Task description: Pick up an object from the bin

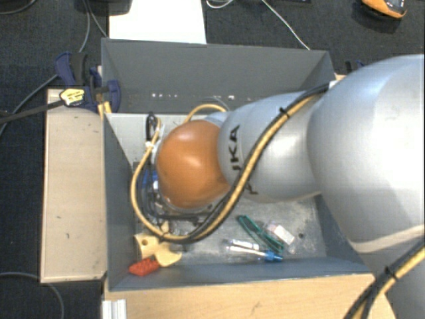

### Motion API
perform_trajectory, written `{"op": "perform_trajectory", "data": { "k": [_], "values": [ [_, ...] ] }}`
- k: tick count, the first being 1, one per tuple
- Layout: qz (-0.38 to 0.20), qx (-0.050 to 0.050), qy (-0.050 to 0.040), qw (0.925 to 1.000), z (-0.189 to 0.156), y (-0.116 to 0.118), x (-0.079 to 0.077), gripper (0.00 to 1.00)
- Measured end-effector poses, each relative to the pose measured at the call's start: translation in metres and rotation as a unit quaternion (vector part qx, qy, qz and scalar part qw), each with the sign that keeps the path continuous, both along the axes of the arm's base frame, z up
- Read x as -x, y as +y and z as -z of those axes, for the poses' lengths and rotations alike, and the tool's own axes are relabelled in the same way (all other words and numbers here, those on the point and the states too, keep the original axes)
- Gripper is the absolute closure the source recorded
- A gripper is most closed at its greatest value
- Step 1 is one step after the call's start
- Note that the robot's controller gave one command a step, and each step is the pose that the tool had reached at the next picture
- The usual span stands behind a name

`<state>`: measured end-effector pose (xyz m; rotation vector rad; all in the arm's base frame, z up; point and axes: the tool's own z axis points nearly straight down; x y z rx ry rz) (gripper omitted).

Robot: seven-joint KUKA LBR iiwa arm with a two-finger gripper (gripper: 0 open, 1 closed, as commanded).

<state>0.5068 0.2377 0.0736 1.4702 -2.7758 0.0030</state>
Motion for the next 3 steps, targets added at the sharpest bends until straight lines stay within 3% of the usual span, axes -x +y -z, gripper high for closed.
{"op": "perform_trajectory", "data": {
  "k": [1,2,3],
  "values": [
    [0.002,0.000,0.0002,1.0000,0.000,0.000,0.000,1.00],
    [-0.023,-0.001,-0.0002,0.9997,-0.118,-0.011,-0.003,1.00],
    [-0.021,-0.001,0.0001,0.9998,-0.118,-0.011,-0.003,1.00]
  ]
}}
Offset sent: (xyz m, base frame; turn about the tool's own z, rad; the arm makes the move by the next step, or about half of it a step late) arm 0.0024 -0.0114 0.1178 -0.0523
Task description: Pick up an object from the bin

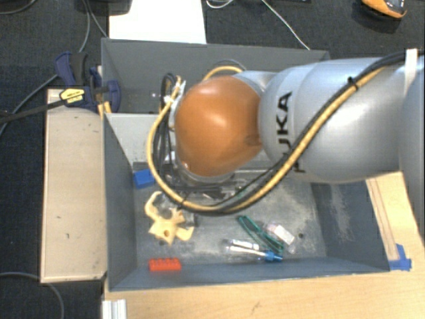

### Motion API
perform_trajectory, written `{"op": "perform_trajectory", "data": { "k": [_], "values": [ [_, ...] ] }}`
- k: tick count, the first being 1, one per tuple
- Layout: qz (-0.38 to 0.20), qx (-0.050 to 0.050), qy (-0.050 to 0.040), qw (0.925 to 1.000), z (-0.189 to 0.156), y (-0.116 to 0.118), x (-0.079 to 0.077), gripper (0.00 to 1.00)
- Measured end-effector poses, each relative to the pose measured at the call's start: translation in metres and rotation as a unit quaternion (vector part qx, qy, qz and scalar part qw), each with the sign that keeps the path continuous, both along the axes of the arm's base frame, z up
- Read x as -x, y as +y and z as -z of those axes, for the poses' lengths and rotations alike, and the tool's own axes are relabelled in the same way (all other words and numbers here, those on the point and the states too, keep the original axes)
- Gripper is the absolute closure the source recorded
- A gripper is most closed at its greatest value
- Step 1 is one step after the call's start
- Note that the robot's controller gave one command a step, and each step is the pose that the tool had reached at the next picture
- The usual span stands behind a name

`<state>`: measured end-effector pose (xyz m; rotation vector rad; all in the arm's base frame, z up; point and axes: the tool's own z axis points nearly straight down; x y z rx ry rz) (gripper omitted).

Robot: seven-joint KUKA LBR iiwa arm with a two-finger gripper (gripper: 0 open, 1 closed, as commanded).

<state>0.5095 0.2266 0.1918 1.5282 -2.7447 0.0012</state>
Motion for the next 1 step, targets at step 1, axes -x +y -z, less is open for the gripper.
{"op": "perform_trajectory", "data": {
  "k": [1],
  "values": [
    [-0.025,-0.003,-0.0060,0.9997,-0.0991,0.0041,-0.0090,1.00]
  ]
}}
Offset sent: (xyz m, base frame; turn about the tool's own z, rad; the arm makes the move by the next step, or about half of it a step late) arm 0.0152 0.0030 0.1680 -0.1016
